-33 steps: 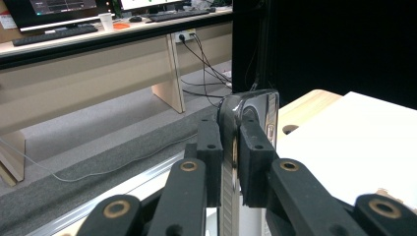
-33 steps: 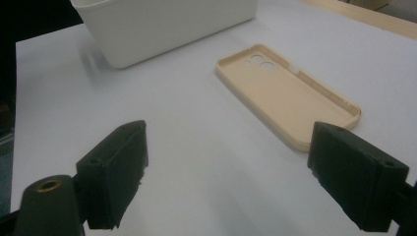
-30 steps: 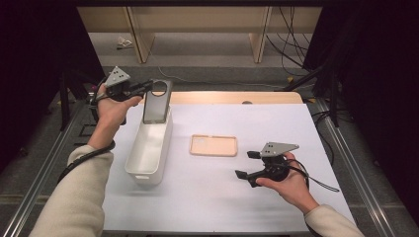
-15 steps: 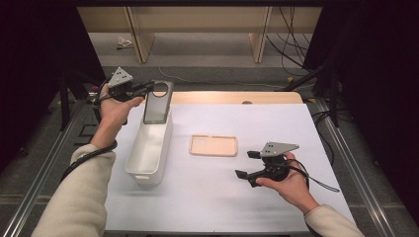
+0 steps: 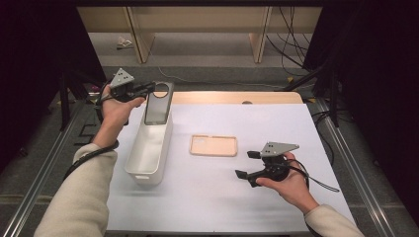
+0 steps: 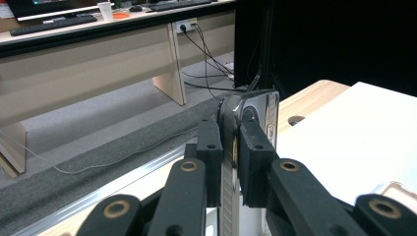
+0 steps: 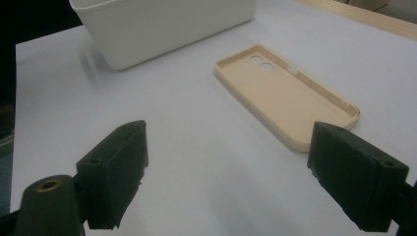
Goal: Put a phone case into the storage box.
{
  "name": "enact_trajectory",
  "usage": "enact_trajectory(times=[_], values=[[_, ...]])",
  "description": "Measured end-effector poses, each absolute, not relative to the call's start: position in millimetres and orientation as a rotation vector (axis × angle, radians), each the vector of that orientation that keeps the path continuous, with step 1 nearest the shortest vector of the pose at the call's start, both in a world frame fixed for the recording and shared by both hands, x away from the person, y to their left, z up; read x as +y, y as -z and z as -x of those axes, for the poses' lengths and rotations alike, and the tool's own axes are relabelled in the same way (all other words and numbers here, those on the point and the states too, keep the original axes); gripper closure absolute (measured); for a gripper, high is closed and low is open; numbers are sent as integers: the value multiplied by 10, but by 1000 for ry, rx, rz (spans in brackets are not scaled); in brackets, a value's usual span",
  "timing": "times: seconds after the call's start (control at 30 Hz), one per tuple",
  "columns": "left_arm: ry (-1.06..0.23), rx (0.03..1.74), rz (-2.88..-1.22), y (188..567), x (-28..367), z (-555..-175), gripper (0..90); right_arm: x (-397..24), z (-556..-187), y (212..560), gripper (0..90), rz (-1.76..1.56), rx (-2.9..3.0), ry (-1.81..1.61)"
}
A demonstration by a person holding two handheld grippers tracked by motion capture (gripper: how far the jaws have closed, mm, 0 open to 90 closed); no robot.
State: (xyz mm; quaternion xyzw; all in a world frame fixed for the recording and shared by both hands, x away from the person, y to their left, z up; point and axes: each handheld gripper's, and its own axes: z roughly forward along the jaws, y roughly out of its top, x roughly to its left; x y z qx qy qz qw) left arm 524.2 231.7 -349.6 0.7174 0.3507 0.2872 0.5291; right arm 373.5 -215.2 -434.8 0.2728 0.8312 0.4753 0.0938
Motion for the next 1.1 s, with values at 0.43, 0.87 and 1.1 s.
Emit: enact_trajectory(times=[0.43,0.87,1.1], values=[[-683,868,-1729,3618,2341,-5311,809,-2158,-3742,4346,164,-809,2464,-1417],[-670,905,-1732,3758,2397,-5329,808,-2159,-3744,4347,165,-807,2468,-1418],[-663,903,-1744,3803,2394,-5327,808,-2159,-3741,4343,165,-803,2470,-1413]])
